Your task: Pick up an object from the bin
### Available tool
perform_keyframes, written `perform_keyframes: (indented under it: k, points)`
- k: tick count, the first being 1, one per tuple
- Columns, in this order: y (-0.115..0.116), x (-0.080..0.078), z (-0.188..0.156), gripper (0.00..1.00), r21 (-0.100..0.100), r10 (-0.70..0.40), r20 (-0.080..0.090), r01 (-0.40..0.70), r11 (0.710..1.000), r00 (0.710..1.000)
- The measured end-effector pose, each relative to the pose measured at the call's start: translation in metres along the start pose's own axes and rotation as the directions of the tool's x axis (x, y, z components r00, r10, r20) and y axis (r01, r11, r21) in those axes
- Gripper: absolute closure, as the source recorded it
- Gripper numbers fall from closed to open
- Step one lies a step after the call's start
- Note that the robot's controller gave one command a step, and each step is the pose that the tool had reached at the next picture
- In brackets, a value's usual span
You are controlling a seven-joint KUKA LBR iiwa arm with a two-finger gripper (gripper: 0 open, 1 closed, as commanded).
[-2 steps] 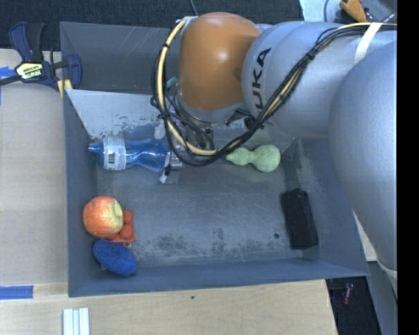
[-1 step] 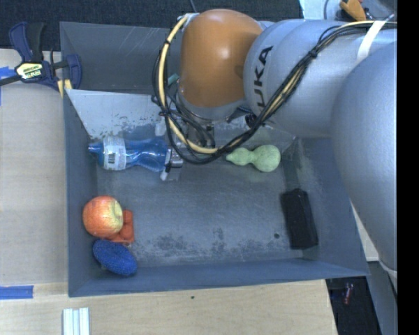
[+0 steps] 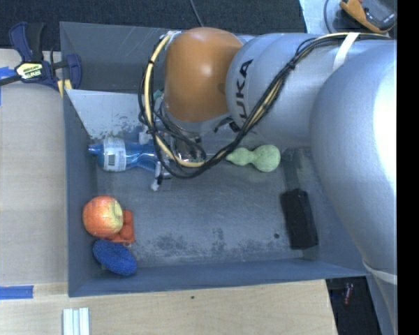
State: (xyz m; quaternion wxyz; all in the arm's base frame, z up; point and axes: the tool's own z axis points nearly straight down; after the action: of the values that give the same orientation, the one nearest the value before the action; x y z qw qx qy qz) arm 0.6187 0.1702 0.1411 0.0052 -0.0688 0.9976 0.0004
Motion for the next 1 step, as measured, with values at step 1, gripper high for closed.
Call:
perform_keyframes:
  k: [1]
  points:
    - [0.0445, 0.0296, 0.0695, 1.0, -0.003, -0.215, -0.002, 0.215, 0.977, 0.977]
